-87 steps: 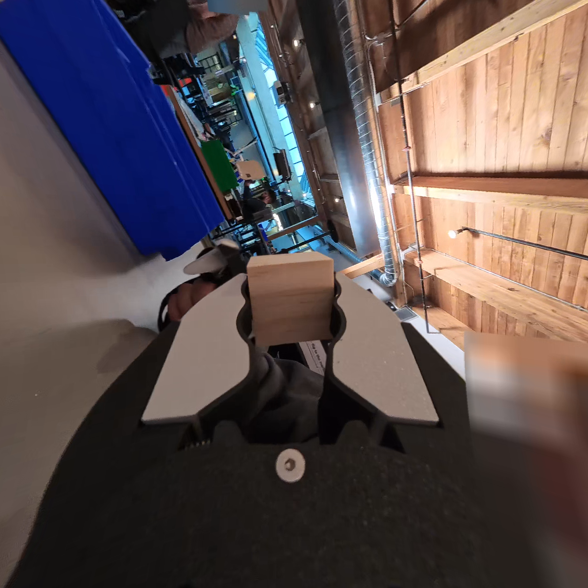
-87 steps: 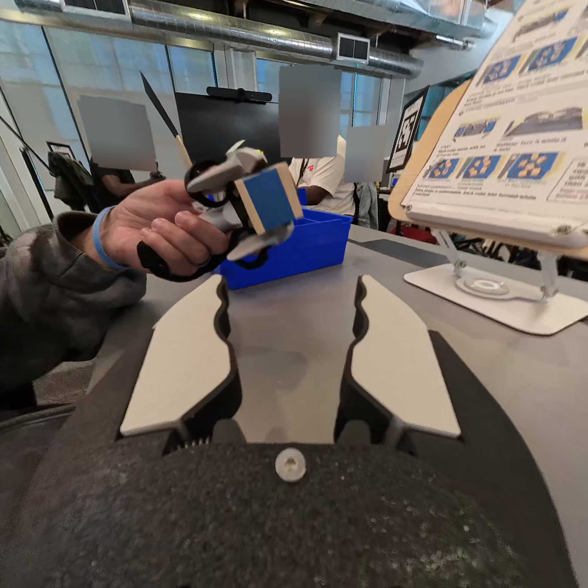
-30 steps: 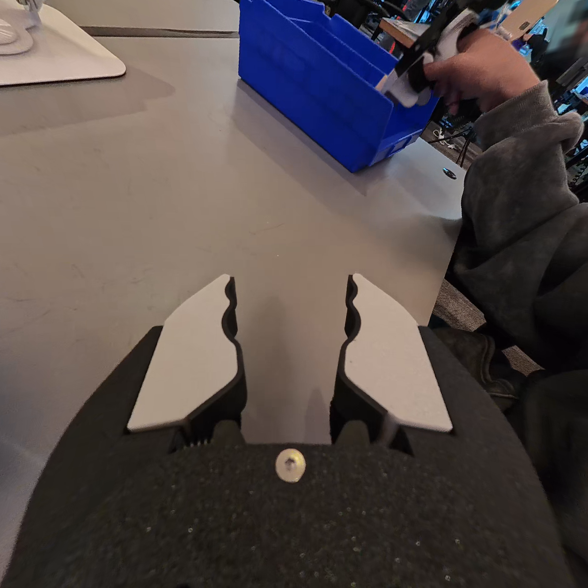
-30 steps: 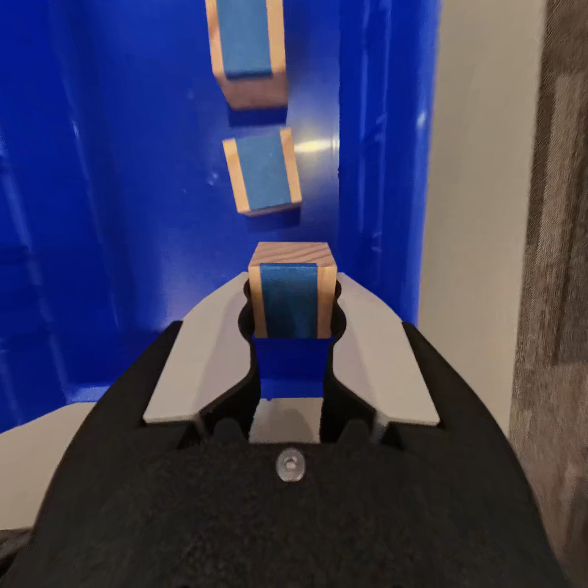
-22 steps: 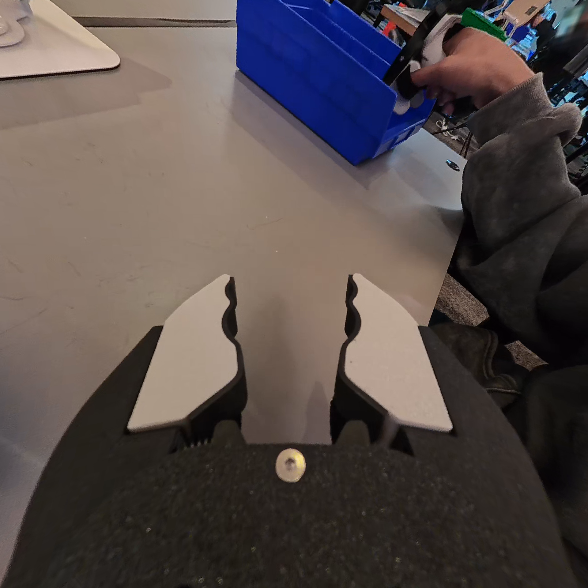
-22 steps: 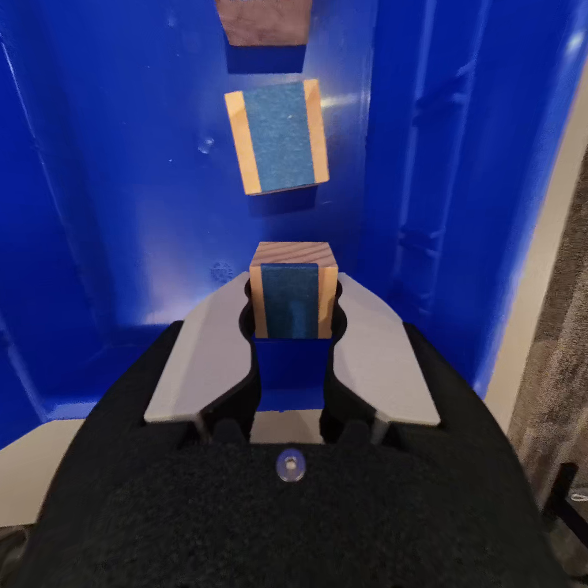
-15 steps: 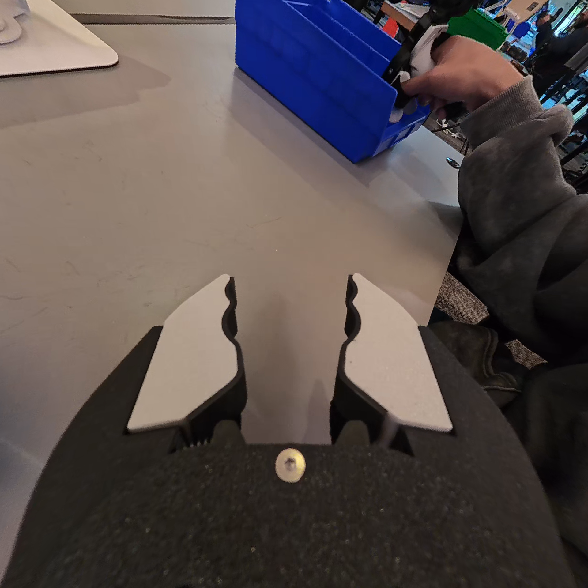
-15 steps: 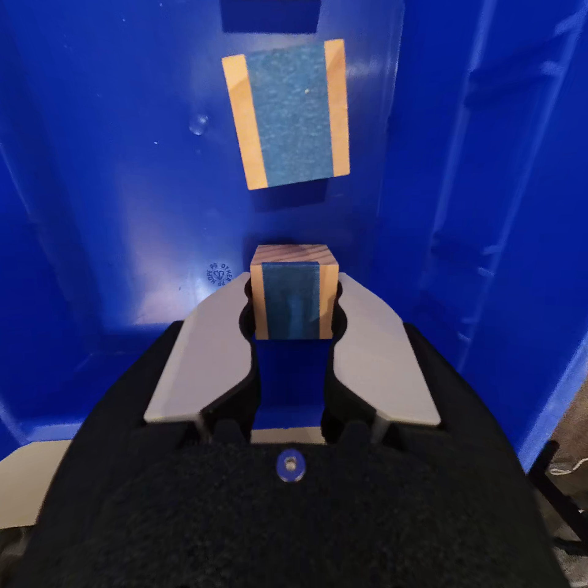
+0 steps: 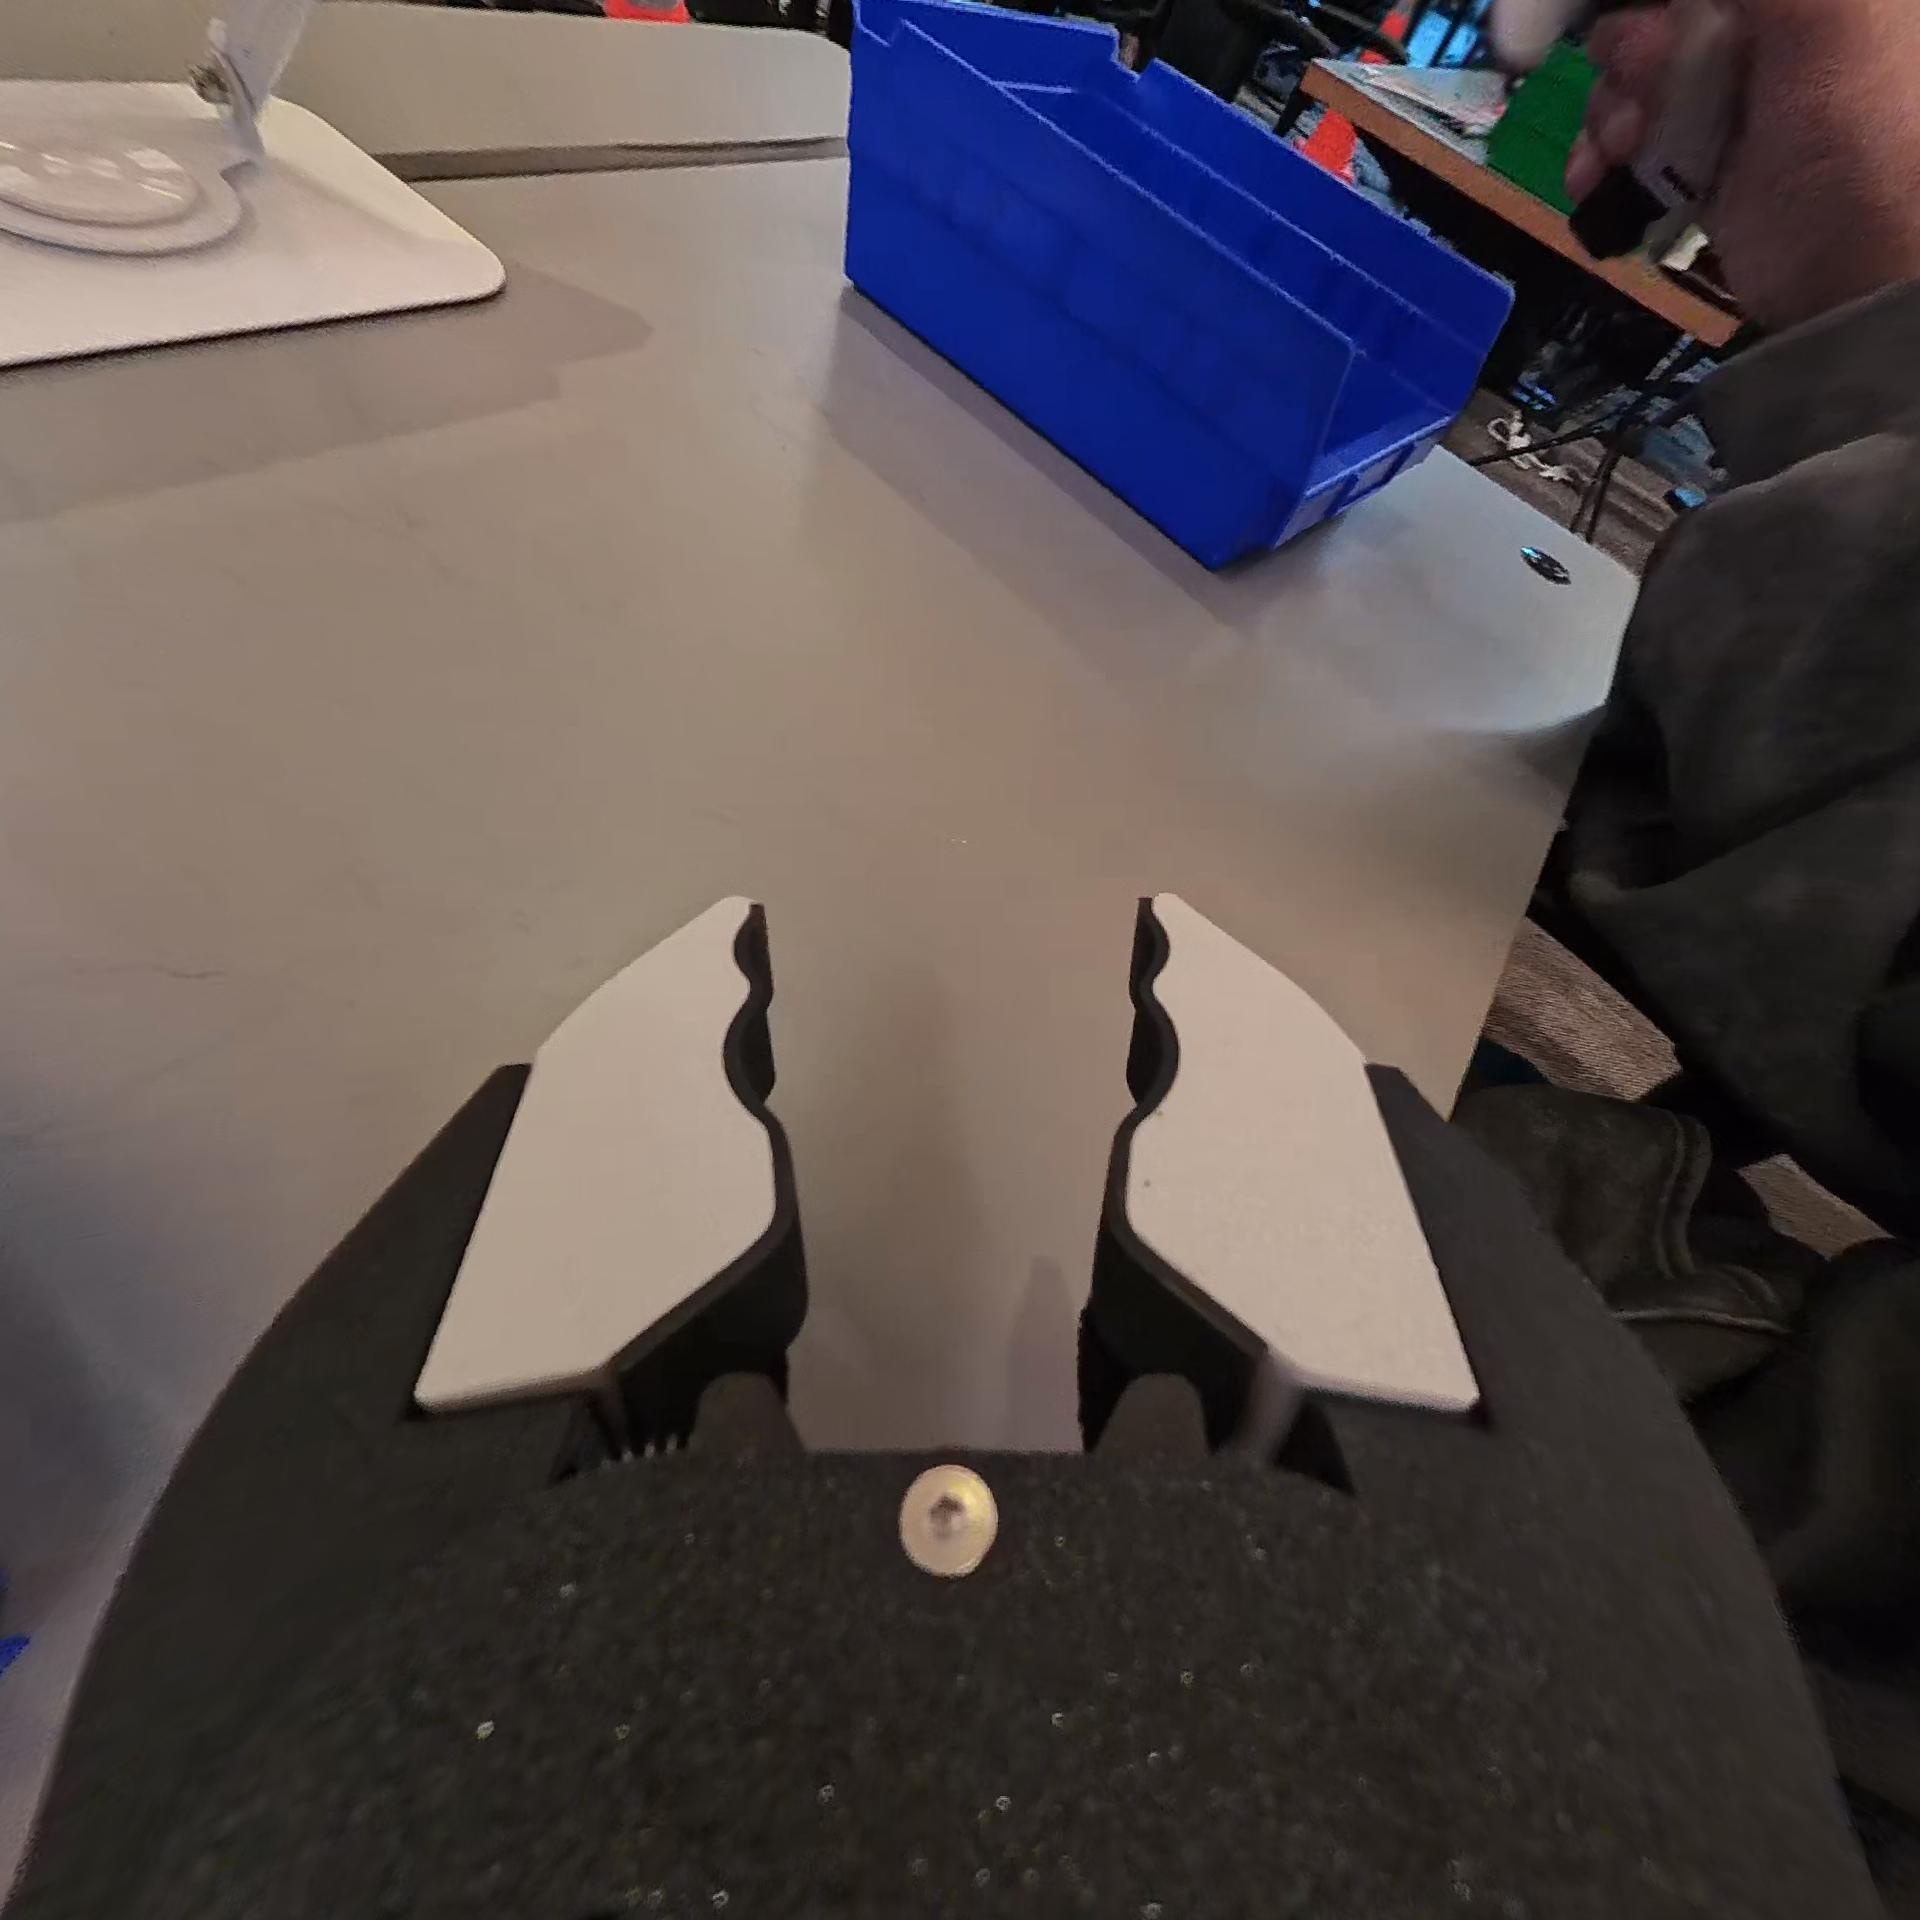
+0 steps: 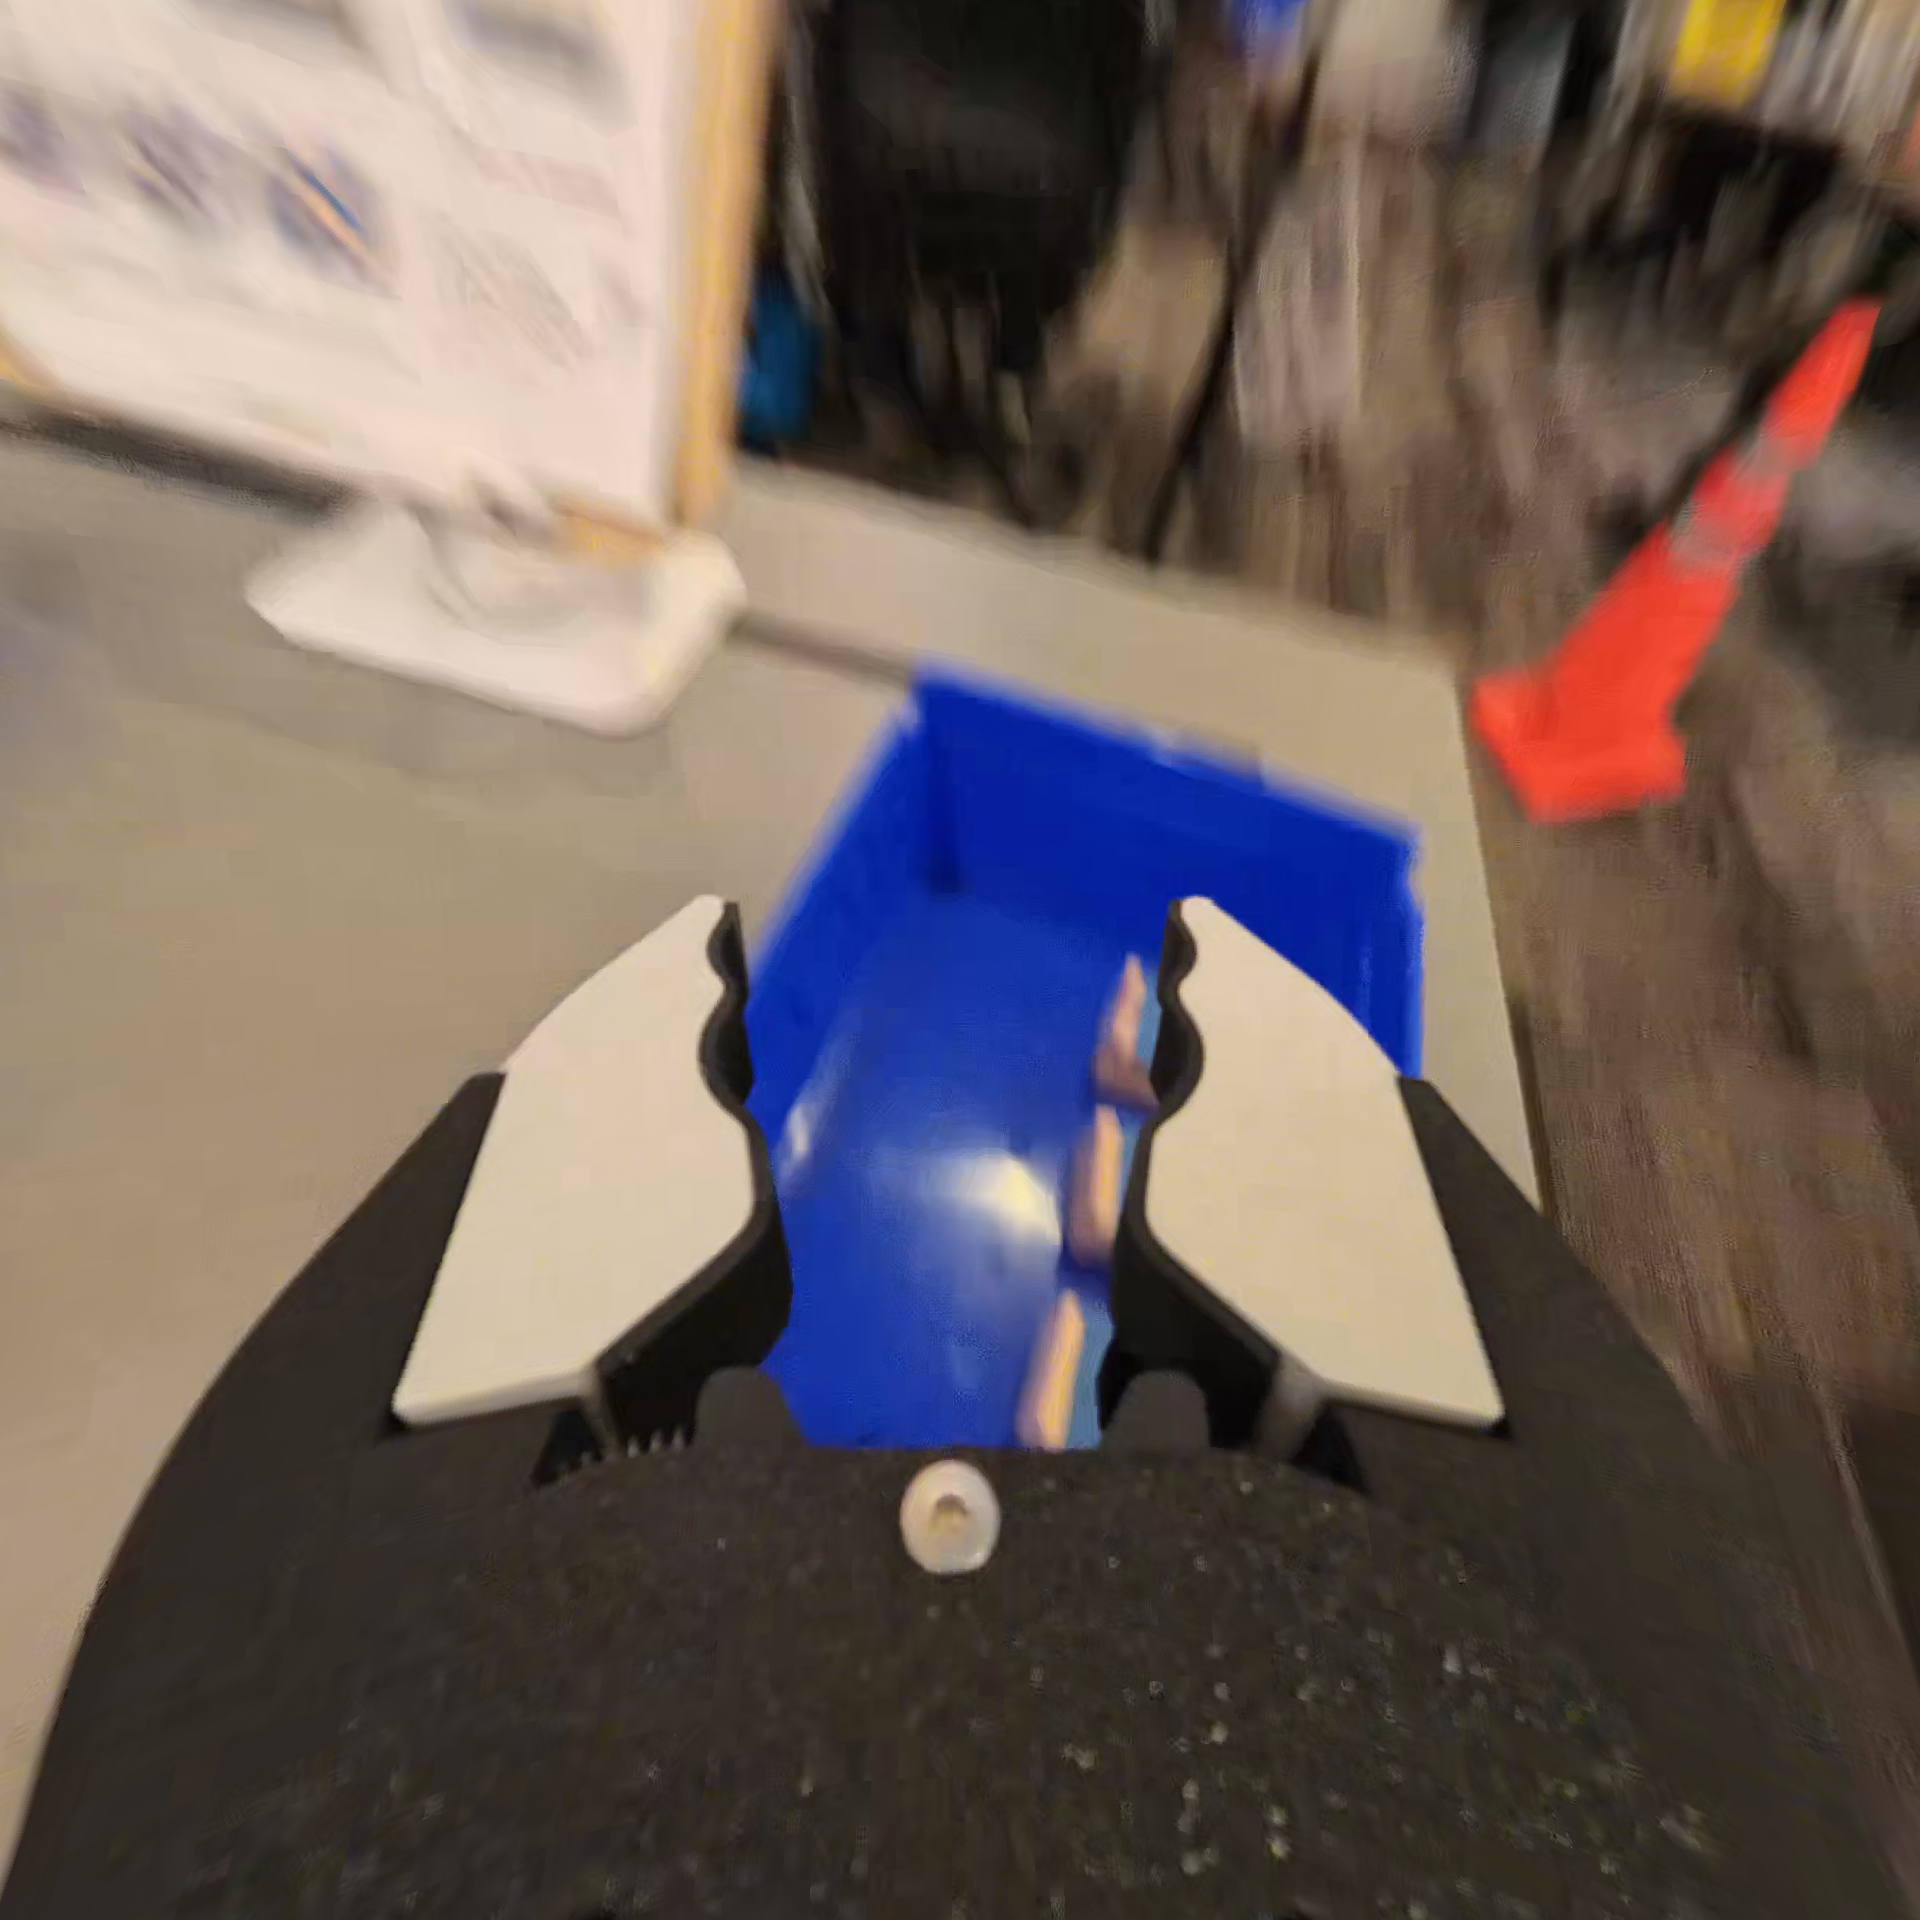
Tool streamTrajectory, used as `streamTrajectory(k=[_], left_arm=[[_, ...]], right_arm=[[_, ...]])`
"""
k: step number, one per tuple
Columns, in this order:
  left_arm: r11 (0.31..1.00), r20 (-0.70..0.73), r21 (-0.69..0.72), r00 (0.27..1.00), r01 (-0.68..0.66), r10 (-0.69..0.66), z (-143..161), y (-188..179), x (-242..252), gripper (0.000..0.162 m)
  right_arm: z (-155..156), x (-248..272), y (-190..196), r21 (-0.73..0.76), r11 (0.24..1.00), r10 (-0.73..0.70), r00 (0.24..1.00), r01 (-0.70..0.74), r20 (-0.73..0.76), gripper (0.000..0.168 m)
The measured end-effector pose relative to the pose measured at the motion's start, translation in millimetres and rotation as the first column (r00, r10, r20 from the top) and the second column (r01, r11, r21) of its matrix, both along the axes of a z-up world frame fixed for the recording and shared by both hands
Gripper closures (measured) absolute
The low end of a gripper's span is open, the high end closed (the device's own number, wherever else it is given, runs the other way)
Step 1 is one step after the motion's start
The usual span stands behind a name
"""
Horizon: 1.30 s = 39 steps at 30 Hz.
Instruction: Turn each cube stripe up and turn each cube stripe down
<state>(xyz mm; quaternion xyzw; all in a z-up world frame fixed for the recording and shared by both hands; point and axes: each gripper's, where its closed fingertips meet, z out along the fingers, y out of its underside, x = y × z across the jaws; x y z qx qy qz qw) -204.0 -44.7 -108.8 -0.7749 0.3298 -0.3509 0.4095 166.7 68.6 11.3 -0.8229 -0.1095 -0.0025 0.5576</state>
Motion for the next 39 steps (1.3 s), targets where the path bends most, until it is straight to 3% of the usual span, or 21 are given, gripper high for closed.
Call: streamTrajectory(k=[2, 4, 8, 10, 13, 16, 21, 25, 27, 31, 35, 37, 39], left_arm=[[1.000, -0.015, 0.020, 1.000, -0.023, 0.023, 0, 3, -3, 0.096], [0.999, -0.023, 0.029, 0.999, -0.037, 0.038, 0, 5, -5, 0.096], [0.998, -0.011, 0.016, 0.998, -0.058, 0.058, -1, 5, -7, 0.097], [0.998, -0.008, 0.011, 0.998, -0.064, 0.065, 2, 3, -8, 0.097], [0.993, -0.036, 0.036, 0.993, -0.111, 0.112, 17, 7, -21, 0.097], [0.949, -0.092, 0.104, 0.947, -0.299, 0.308, 51, 39, -76, 0.099], [0.859, -0.365, -0.100, 0.822, -0.502, 0.438, 50, 101, -176, 0.095], [0.747, -0.523, -0.151, 0.693, -0.648, 0.496, 27, 161, -233, 0.095], [0.713, -0.571, -0.181, 0.663, -0.678, 0.485, 8, 183, -247, 0.094], [0.643, -0.689, -0.232, 0.590, -0.730, 0.420, -35, 202, -273, 0.092], [0.610, -0.707, -0.263, 0.580, -0.747, 0.405, -62, 207, -283, 0.094], [0.604, -0.675, -0.308, 0.616, -0.735, 0.406, -69, 207, -281, 0.117], [0.599, -0.645, -0.330, 0.638, -0.729, 0.421, -65, 205, -280, 0.118]], right_arm=[[32, -49, -6, 0.268, 0.952, 0.160, 0.987, -0.146, -0.033, 0.101], [34, -103, -17, 0.397, 0.889, 0.314, 0.935, -0.228, -0.165, 0.105], [-24, -221, -48, 0.406, 0.782, 0.618, 0.673, -0.472, -0.407, 0.100], [-44, -253, -59, 0.405, 0.745, 0.666, 0.613, -0.530, -0.424, 0.097], [-59, -272, -64, 0.410, 0.718, 0.691, 0.643, -0.562, -0.330, 0.100], [-68, -275, -67, 0.400, 0.715, 0.688, 0.677, -0.573, -0.260, 0.101], [-79, -276, -75, 0.411, 0.711, 0.689, 0.682, -0.570, -0.246, 0.105], [-78, -278, -79, 0.426, 0.692, 0.703, 0.679, -0.583, -0.211, 0.107], [-77, -277, -81, 0.432, 0.689, 0.707, 0.671, -0.582, -0.223, 0.108], [-77, -276, -82, 0.435, 0.684, 0.715, 0.656, -0.586, -0.241, 0.109], [-80, -281, -84, 0.422, 0.673, 0.728, 0.644, -0.607, -0.236, 0.110], [-82, -284, -85, 0.411, 0.670, 0.732, 0.642, -0.618, -0.229, 0.110], [-82, -285, -86, 0.408, 0.666, 0.737, 0.637, -0.625, -0.227, 0.111]])
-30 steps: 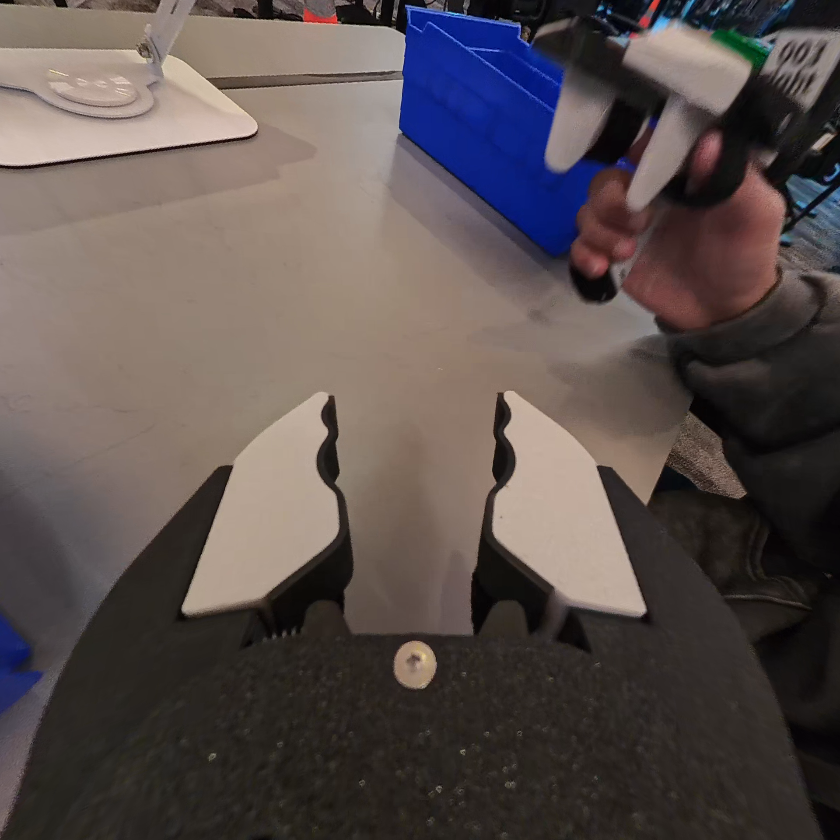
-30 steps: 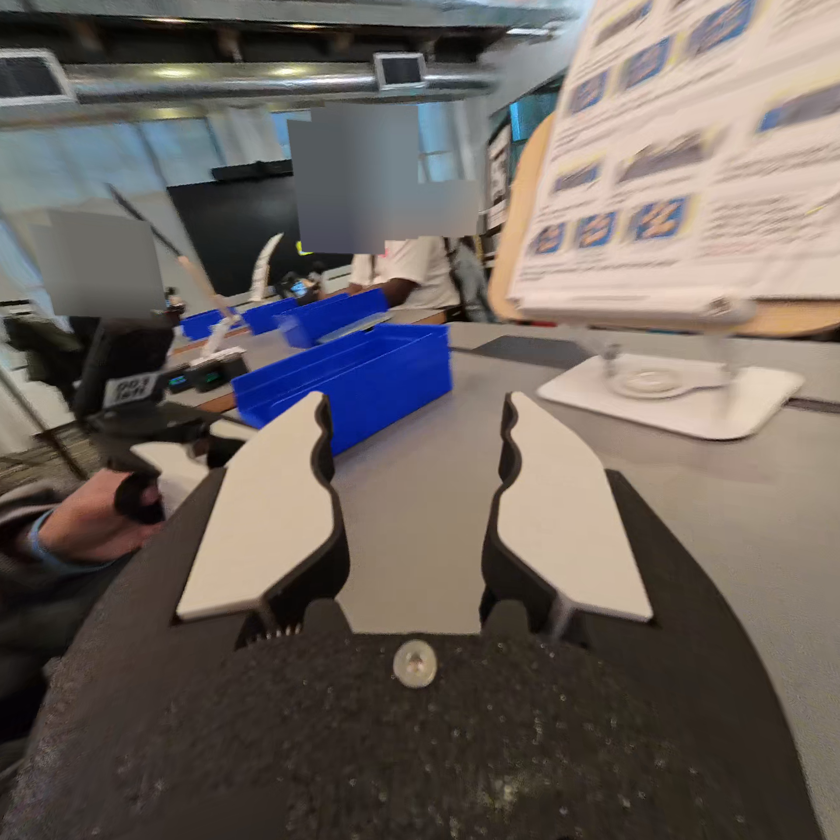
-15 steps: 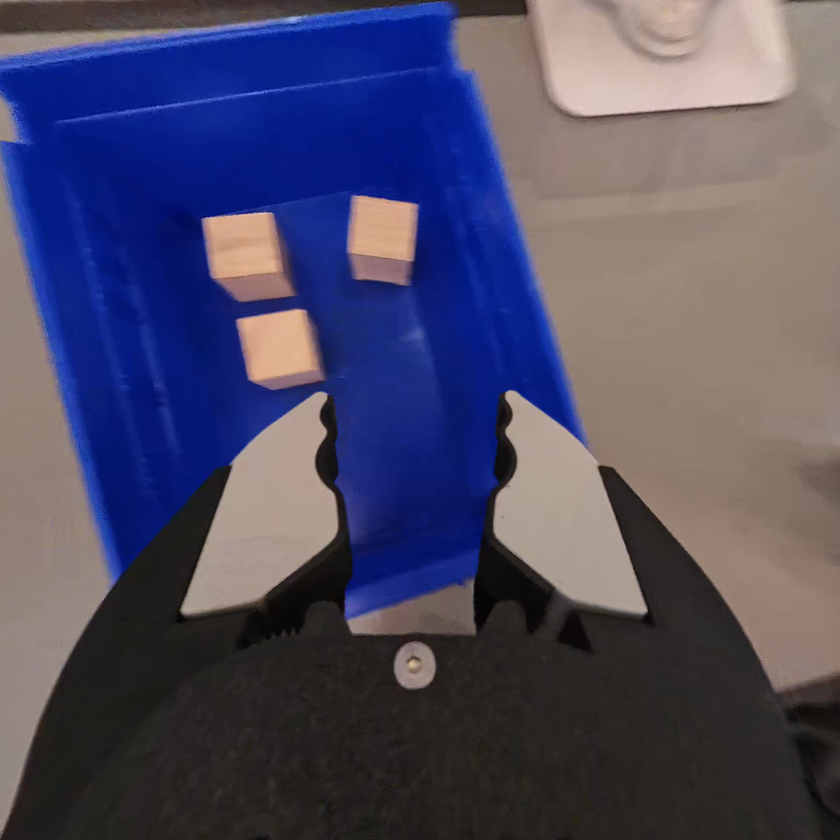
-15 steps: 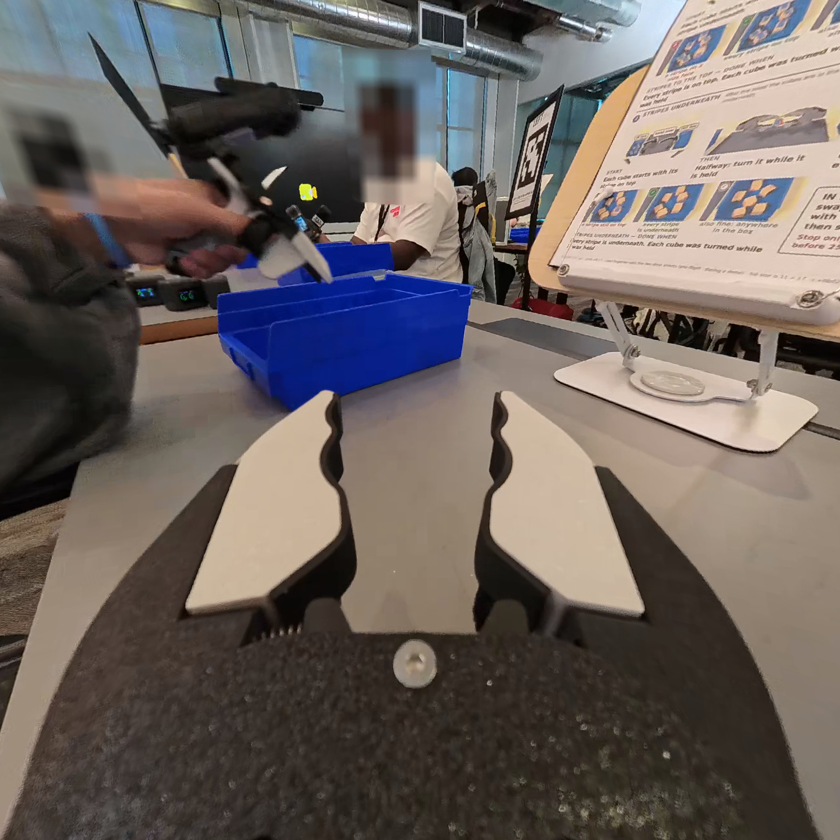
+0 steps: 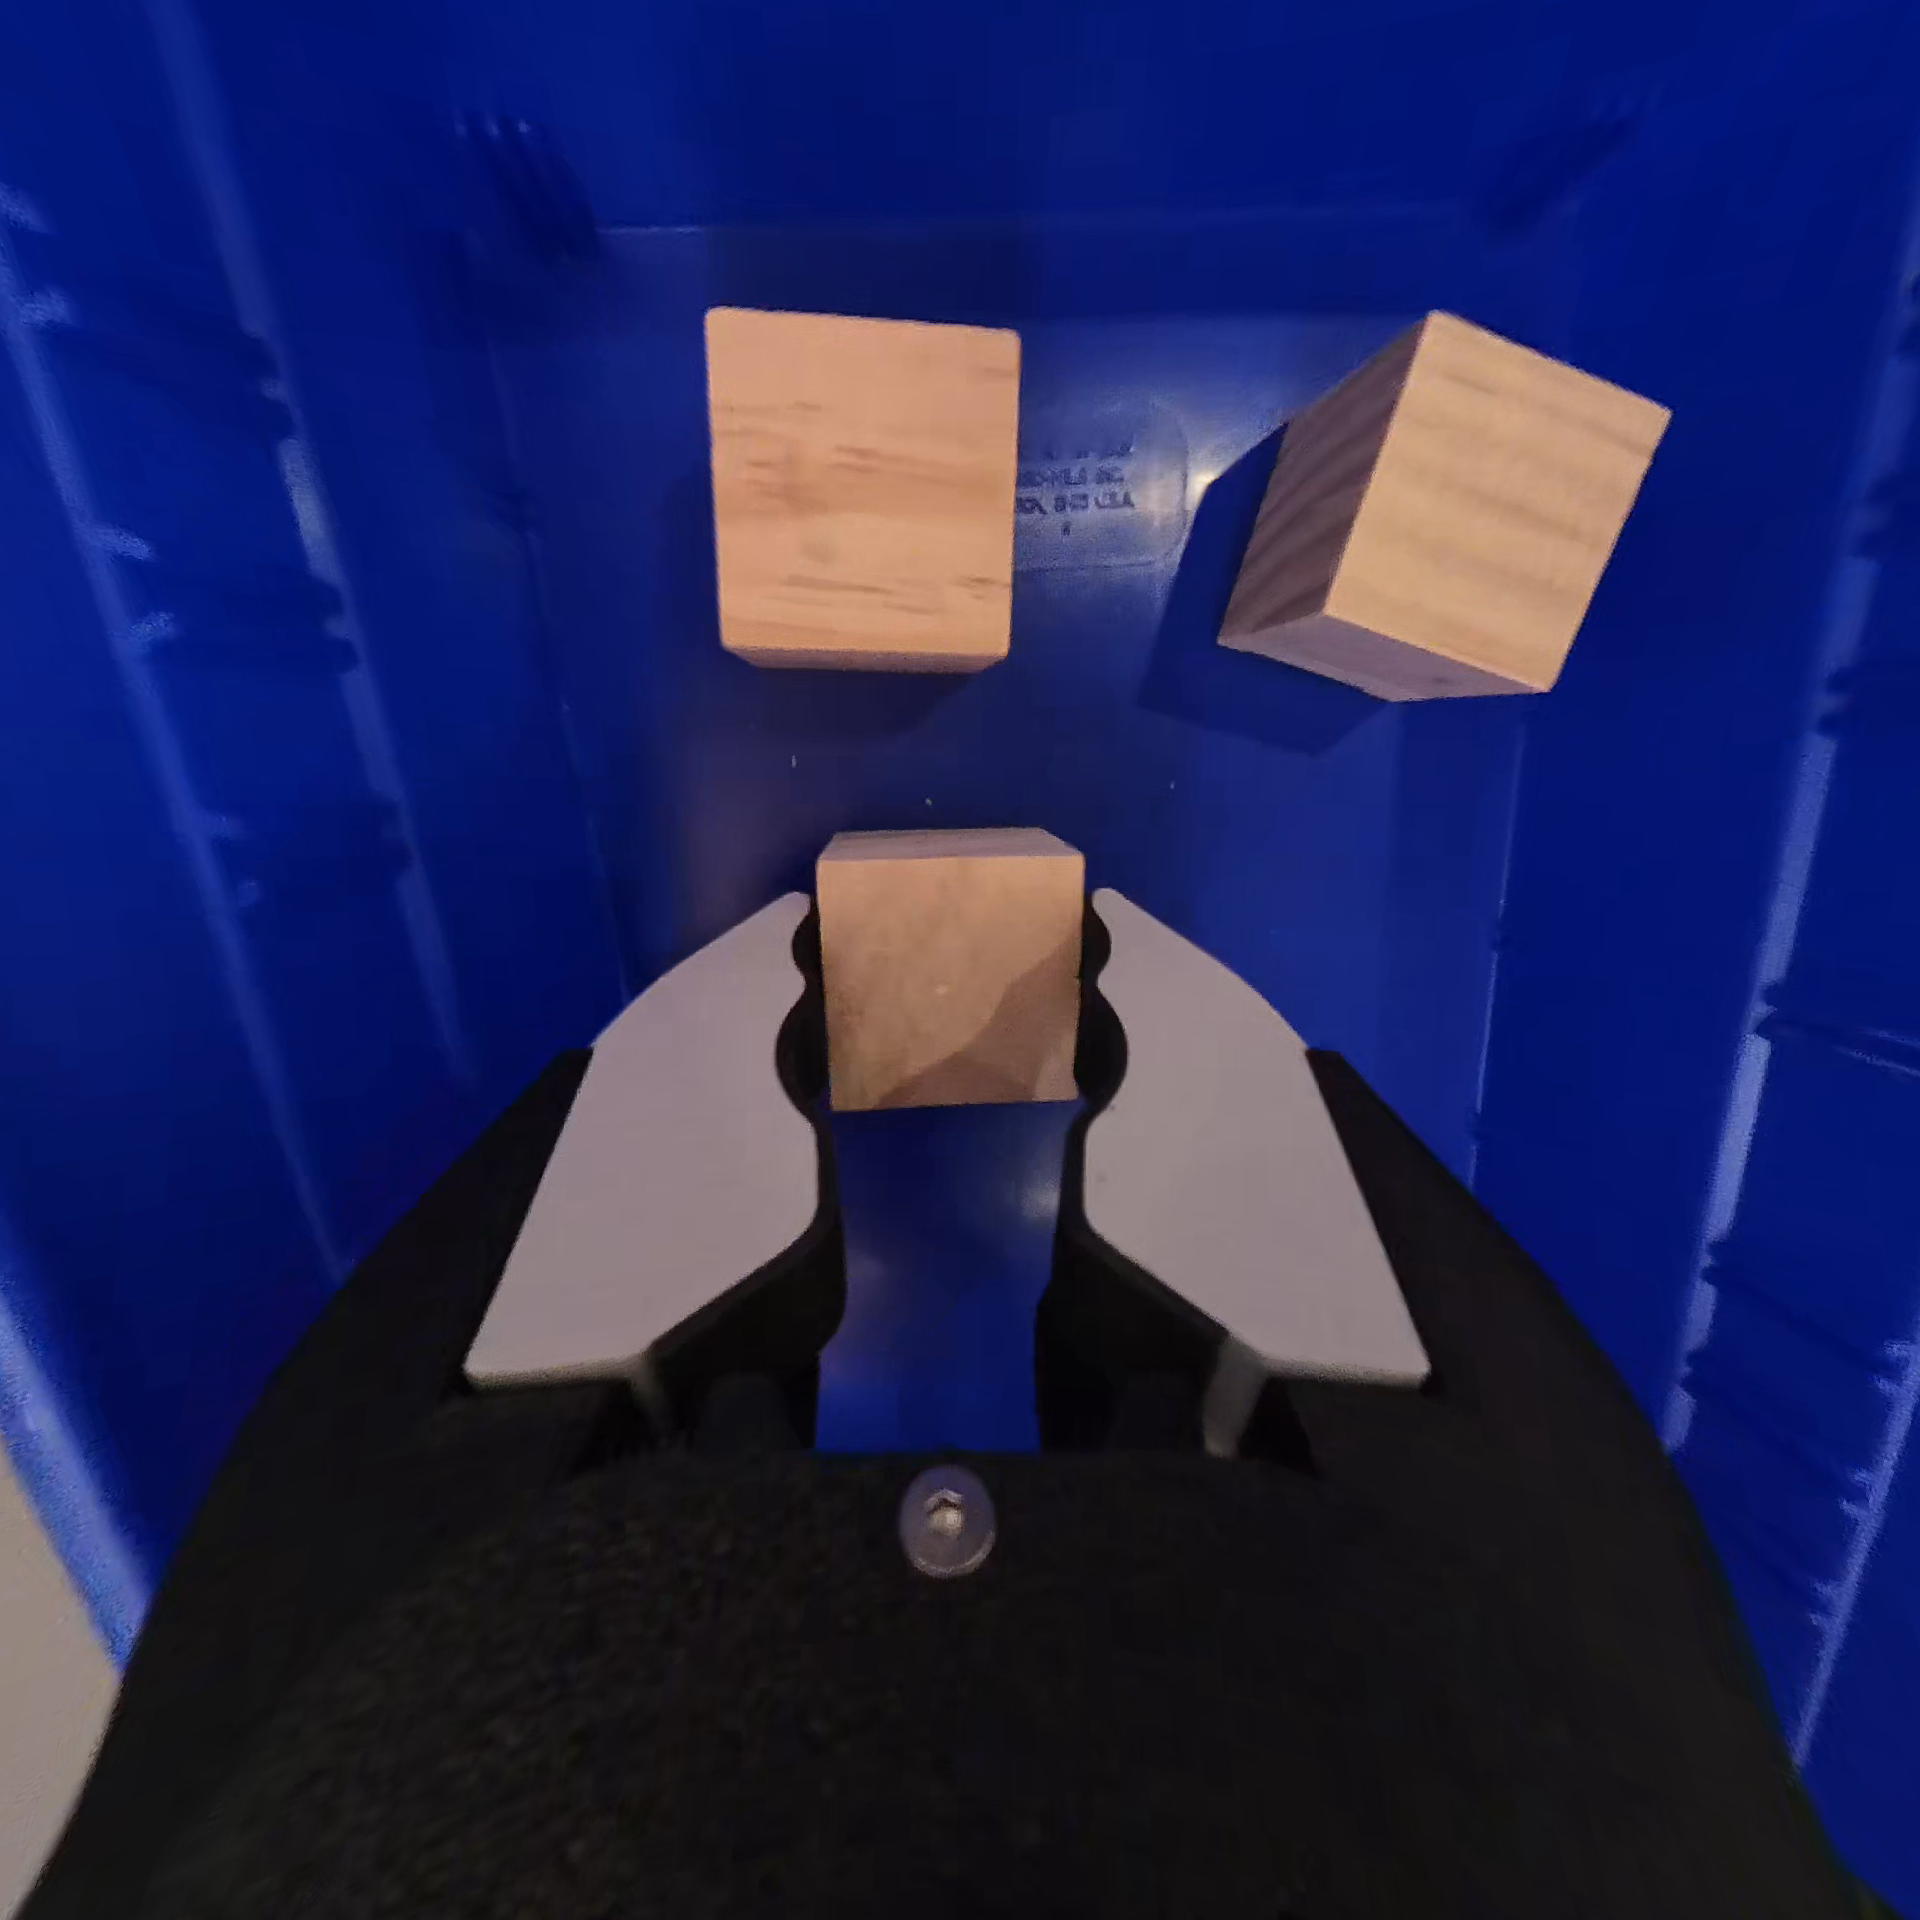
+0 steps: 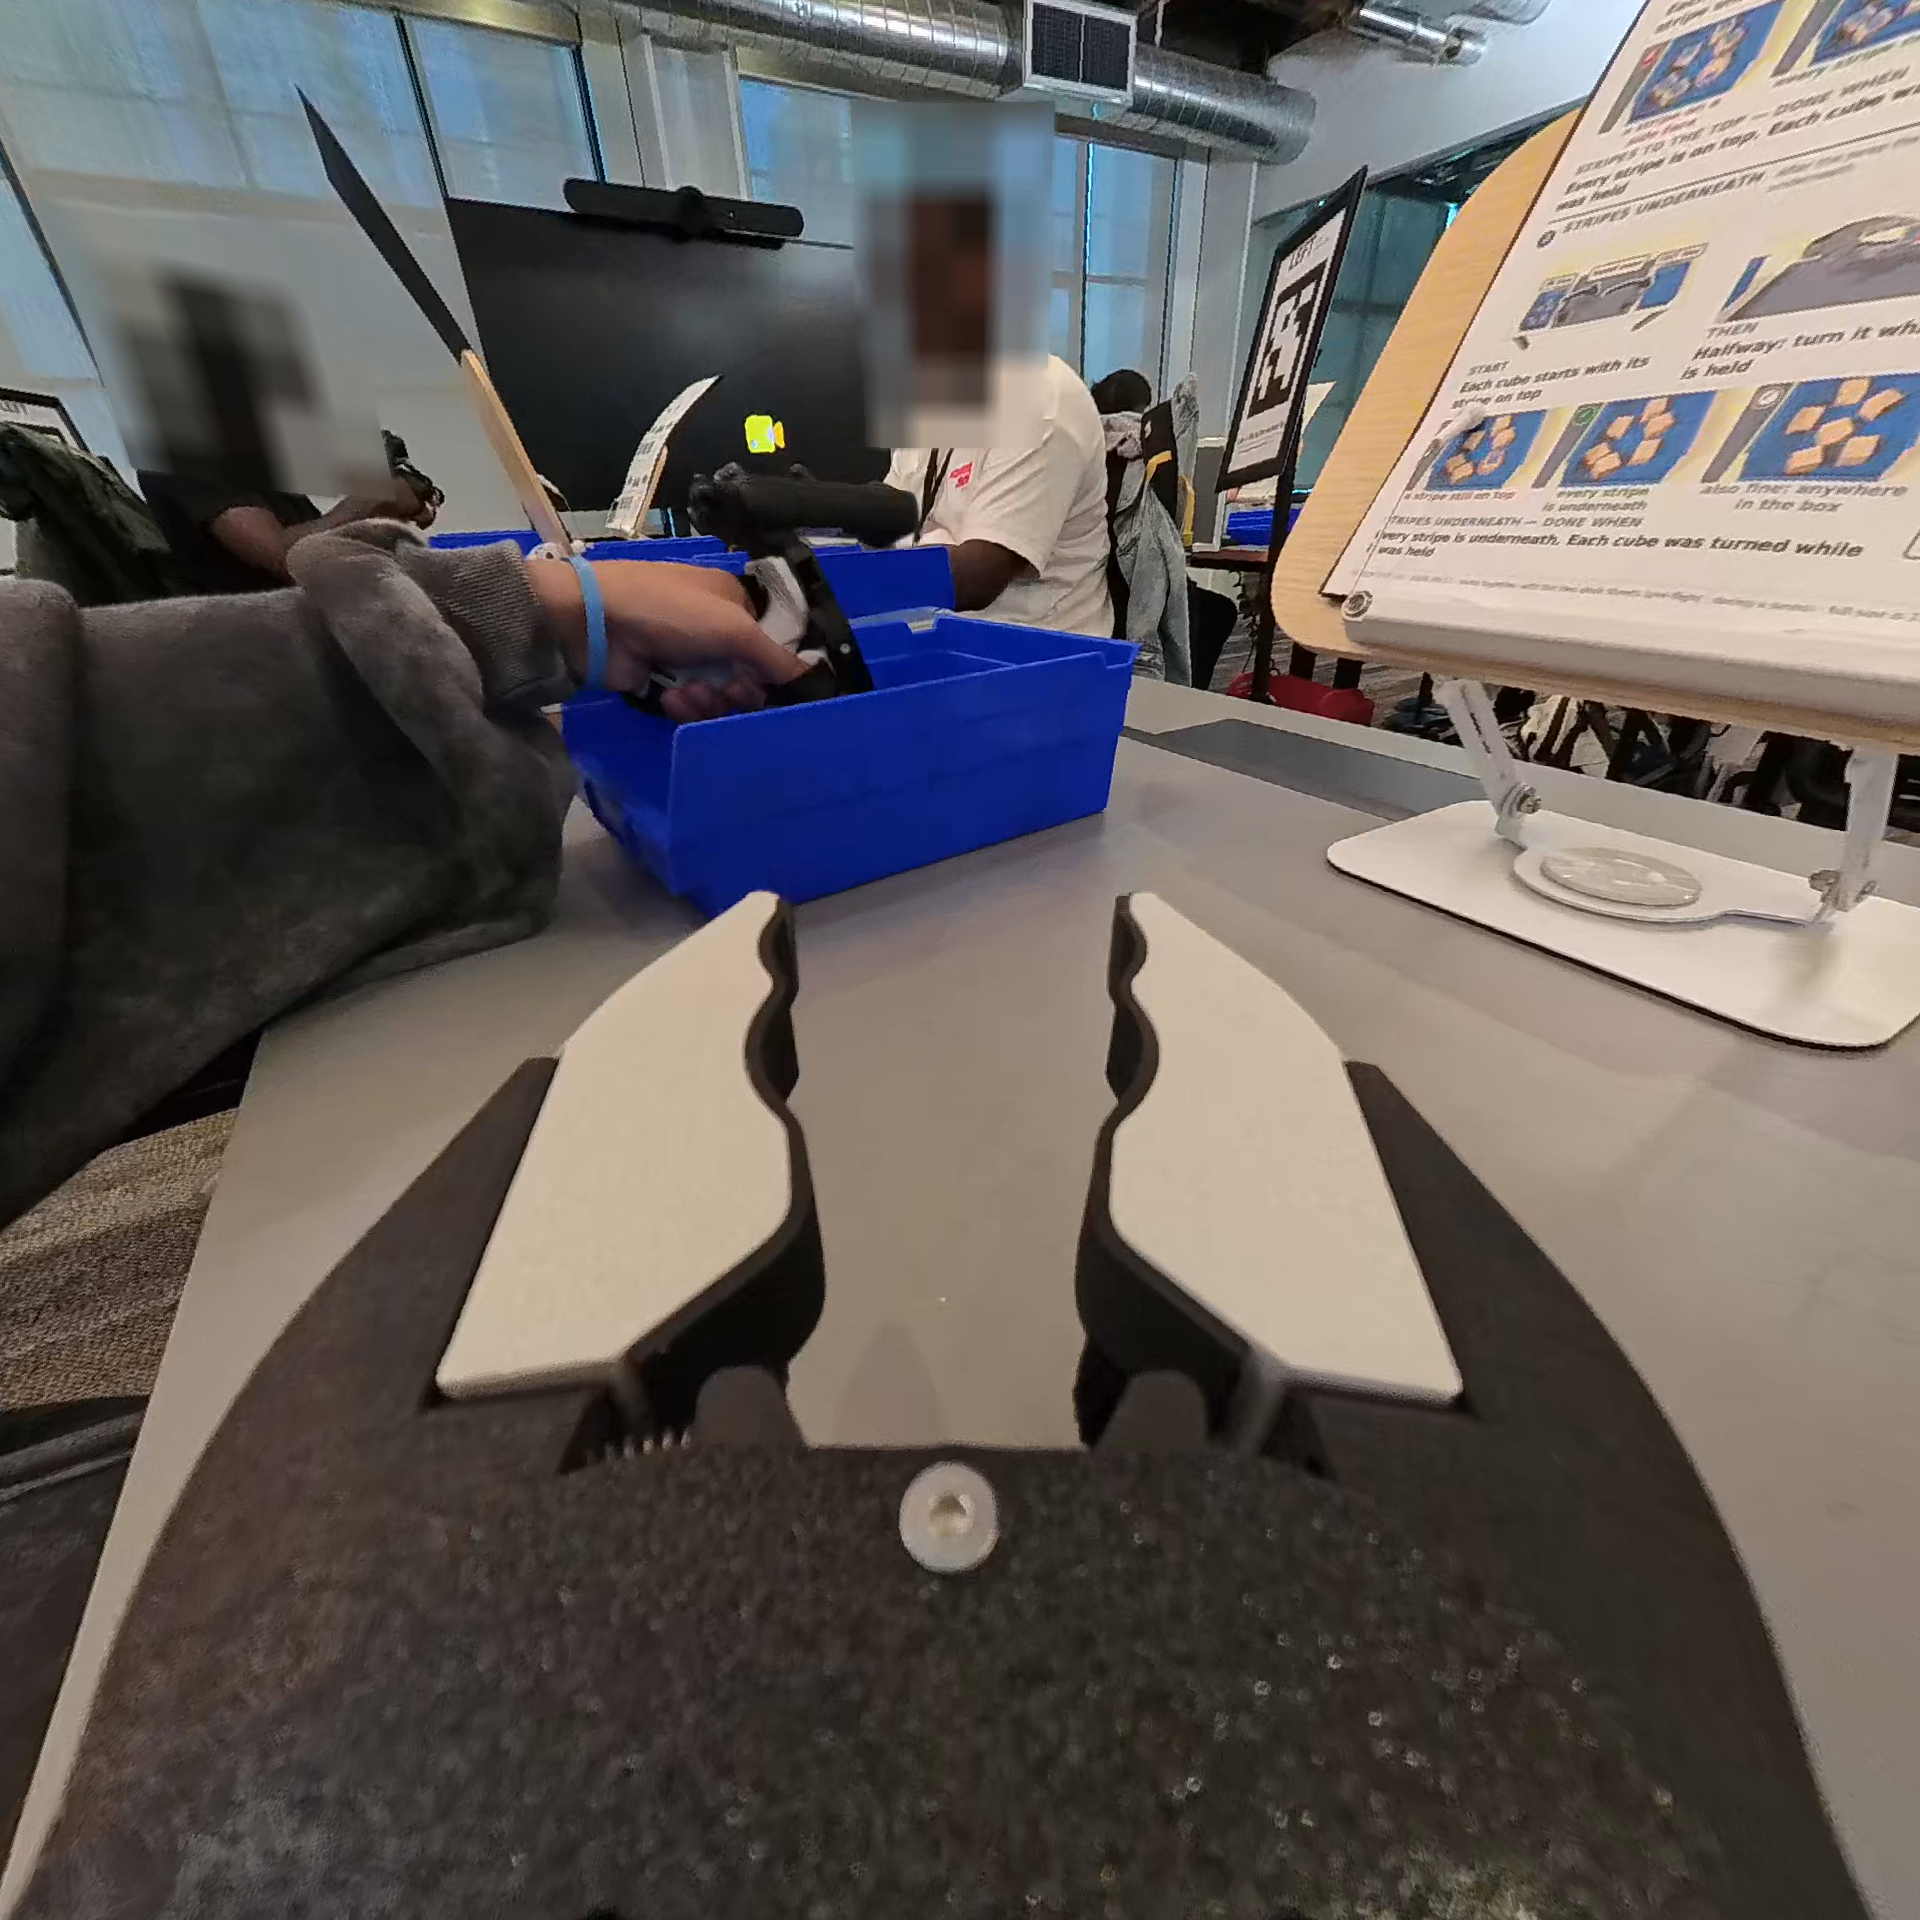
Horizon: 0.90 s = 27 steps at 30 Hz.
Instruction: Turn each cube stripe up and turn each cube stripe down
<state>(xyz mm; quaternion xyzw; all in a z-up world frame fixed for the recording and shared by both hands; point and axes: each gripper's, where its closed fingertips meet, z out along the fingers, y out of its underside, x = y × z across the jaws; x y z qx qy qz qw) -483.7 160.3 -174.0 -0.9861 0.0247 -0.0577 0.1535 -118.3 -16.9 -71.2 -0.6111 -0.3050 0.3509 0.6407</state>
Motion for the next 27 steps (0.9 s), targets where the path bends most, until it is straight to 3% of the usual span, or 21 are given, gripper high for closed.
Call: streamTrajectory(k=[3, 7, 12, 16, 18, 22, 27], left_arm=[[0.999, 0.022, 0.050, 1.000, 0.013, -0.014, 20, -6, 1, 0.118], [0.981, 0.109, 0.191, 0.993, 0.032, -0.054, 77, -20, 18, 0.117], [0.918, 0.297, 0.374, 0.920, 0.134, -0.256, 145, -53, 97, 0.118], [0.854, 0.381, 0.476, 0.826, 0.209, -0.415, 165, -80, 176, 0.118], [0.832, 0.451, 0.501, 0.749, 0.238, -0.486, 165, -94, 221, 0.118], [0.836, 0.680, 0.495, 0.493, 0.238, -0.543, 162, -123, 302, 0.118], [0.923, 0.936, 0.297, 0.117, 0.245, -0.333, 157, -148, 352, 0.118]], right_arm=[[2, 2, 1, 0.002, 1.000, -0.006, 1.000, 0.006, -0.010, 0.112], [5, 7, 4, -0.009, 1.000, -0.014, 0.999, 0.014, -0.044, 0.113], [7, 14, 10, -0.032, 0.999, -0.031, 0.996, 0.029, -0.086, 0.113], [10, 20, 13, -0.037, 0.998, -0.049, 0.993, 0.045, -0.108, 0.113], [10, 21, 13, -0.035, 0.998, -0.050, 0.992, 0.047, -0.112, 0.113], [12, 20, 11, -0.021, 0.999, -0.042, 0.993, 0.040, -0.112, 0.112], [22, 16, 0, 0.049, 0.997, 0.057, 0.994, -0.053, -0.094, 0.106]])
